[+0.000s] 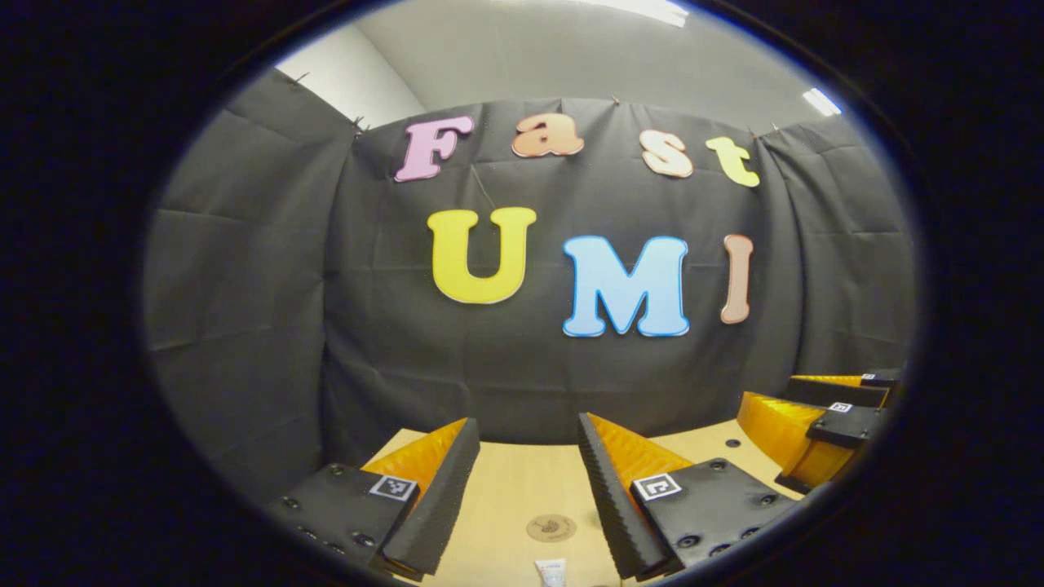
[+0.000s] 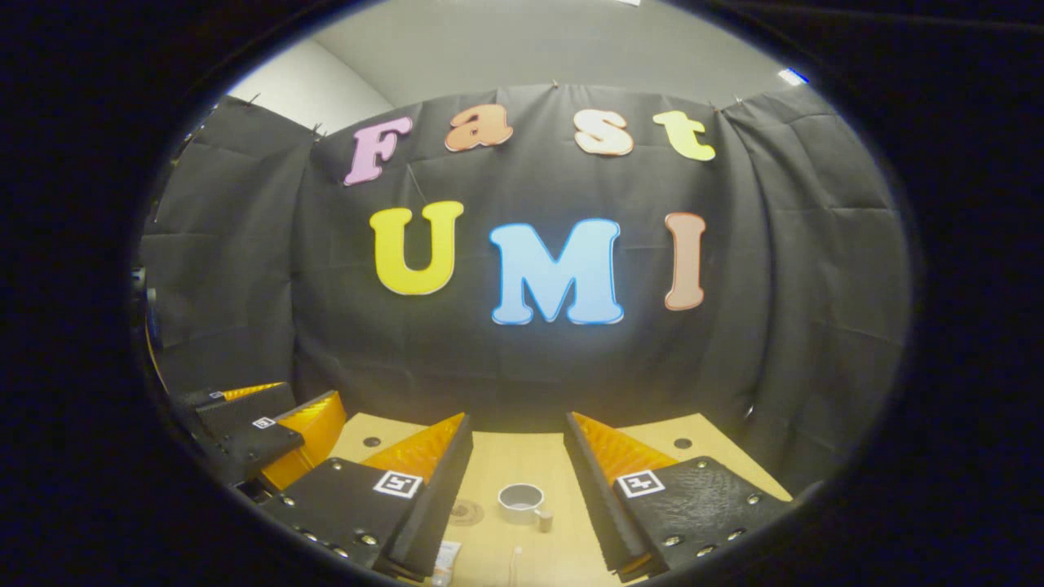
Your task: Put the toothbrush and toothpaste on the desktop into the cup, then pick up the cup and place it on the coaster on the desktop.
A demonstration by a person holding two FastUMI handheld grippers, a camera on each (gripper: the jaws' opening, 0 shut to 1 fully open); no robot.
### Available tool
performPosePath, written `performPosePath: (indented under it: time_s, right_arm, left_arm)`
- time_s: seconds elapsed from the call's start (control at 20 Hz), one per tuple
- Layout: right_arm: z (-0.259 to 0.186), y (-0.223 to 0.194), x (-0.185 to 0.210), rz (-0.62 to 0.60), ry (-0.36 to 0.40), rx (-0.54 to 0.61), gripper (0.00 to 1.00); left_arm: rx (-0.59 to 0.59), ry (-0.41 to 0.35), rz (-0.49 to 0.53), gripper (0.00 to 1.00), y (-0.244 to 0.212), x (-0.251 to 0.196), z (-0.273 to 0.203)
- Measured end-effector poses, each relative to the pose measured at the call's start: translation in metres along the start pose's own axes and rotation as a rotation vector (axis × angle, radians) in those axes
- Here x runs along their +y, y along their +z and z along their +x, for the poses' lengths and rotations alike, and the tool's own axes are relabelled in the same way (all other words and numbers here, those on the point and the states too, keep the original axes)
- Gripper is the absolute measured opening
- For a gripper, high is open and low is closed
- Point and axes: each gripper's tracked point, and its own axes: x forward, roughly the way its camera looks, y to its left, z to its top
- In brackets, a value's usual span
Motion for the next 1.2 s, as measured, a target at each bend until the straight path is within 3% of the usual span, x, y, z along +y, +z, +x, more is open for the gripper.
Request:
performPosePath:
  time_s: [0.5,0.6,0.9,0.95,1.2]
  right_arm:
    - [0.019,-0.123,-0.004,0.046,0.020,0.317,0.72]
    - [0.019,-0.146,-0.001,0.058,0.028,0.383,0.72]
    - [0.010,-0.222,0.008,0.112,0.050,0.599,0.75]
    - [0.008,-0.233,0.007,0.112,0.050,0.627,0.74]
    - [0.001,-0.283,0.008,0.090,0.057,0.757,0.74]
  left_arm:
    - [0.294,-0.036,0.023,0.78,-0.141,-0.013,0.008]
    - [0.347,-0.045,0.031,0.81,-0.165,-0.015,0.009]
    - [0.541,-0.078,-0.009,0.78,-0.245,-0.024,0.003]
    - [0.569,-0.076,-0.020,0.84,-0.255,-0.024,0.002]
    - [0.693,-0.077,-0.032,0.82,-0.309,-0.022,-0.007]
